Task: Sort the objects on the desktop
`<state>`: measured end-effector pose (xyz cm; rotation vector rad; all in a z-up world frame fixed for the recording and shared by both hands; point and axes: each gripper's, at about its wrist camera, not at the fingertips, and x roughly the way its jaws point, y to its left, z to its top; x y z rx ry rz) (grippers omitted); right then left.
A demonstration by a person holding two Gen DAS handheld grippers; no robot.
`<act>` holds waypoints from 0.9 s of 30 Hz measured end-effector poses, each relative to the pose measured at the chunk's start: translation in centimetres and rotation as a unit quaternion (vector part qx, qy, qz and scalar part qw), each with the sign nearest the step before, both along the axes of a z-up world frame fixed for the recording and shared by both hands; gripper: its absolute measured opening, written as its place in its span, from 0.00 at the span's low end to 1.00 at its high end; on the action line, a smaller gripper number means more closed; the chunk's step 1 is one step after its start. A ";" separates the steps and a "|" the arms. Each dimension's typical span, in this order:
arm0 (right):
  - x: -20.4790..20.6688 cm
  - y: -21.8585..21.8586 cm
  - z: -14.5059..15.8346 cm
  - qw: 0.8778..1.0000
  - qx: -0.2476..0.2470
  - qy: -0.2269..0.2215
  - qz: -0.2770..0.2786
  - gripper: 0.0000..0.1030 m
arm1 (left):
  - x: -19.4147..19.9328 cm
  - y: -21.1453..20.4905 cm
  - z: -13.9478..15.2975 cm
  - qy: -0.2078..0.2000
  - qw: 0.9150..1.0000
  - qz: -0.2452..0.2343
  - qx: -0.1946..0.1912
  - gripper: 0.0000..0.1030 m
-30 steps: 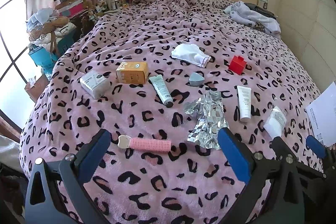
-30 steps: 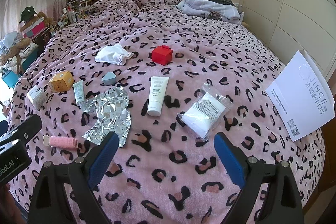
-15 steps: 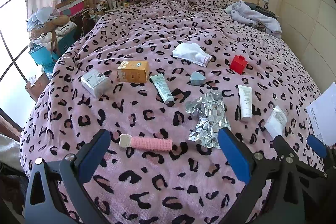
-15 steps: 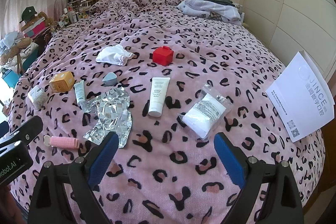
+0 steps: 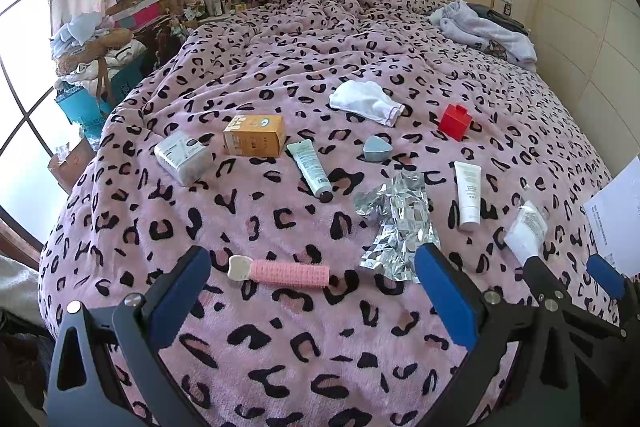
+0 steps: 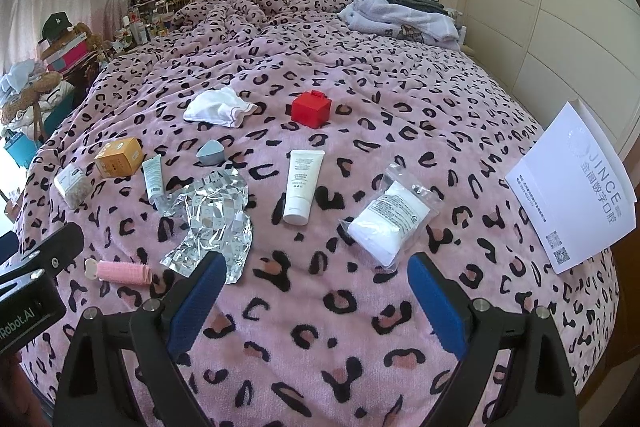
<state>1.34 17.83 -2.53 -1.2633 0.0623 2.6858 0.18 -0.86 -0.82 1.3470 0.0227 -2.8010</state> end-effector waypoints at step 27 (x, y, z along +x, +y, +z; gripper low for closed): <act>0.0 0.0 0.0 1.000 -0.002 0.000 0.000 0.92 | 0.1 -0.5 0.1 -0.003 1.000 0.002 0.000 1.00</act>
